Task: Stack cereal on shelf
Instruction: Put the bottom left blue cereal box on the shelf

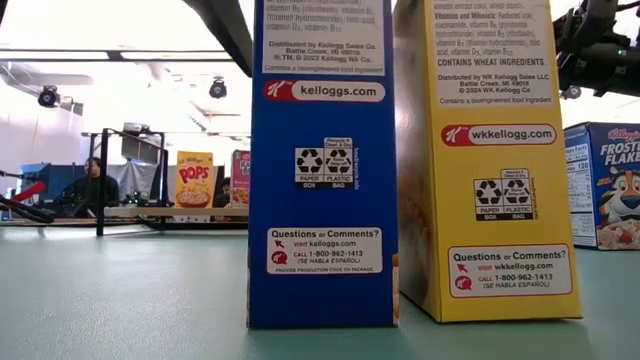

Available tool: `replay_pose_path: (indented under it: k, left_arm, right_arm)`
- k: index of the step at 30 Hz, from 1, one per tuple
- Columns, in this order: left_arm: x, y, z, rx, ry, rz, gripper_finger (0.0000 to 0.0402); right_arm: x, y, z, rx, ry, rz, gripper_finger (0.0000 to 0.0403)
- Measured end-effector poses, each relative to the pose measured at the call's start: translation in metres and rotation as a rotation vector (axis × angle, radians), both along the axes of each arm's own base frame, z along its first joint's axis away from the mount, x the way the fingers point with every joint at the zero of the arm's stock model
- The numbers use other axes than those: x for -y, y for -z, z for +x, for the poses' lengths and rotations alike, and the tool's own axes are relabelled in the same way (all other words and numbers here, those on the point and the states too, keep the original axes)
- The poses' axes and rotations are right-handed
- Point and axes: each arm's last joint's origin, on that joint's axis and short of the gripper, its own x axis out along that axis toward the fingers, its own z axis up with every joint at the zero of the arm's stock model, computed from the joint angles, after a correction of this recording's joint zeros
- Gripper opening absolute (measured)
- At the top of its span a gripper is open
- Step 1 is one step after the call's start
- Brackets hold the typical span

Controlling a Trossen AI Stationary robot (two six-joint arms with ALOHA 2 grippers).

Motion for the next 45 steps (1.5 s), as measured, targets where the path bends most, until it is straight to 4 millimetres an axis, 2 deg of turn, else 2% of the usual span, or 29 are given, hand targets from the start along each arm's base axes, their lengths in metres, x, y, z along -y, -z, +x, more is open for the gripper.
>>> replay_pose_path:
  k: [9,23,38,41,45]
  left_arm:
    - [0.005,-0.003,0.005,0.041,0.039,-0.060,0.0311]
    - [0.005,0.000,0.002,-0.016,0.048,-0.090,0.0311]
    - [0.009,0.029,0.002,-0.077,0.100,-0.130,0.0311]
    - [0.009,0.032,0.002,-0.090,0.115,-0.130,0.0302]
    - [0.009,0.034,0.002,-0.101,0.125,-0.139,0.0268]
  right_arm:
    - [0.000,0.000,0.000,-0.002,-0.001,0.001,0.0235]
    - [0.000,0.000,0.000,-0.002,0.000,0.001,0.0235]
    - [0.000,0.000,0.000,-0.002,0.000,0.001,0.0235]
    - [0.000,0.000,0.000,-0.002,0.000,0.001,0.0235]
    - [0.000,0.000,0.000,-0.002,0.000,0.001,0.0235]
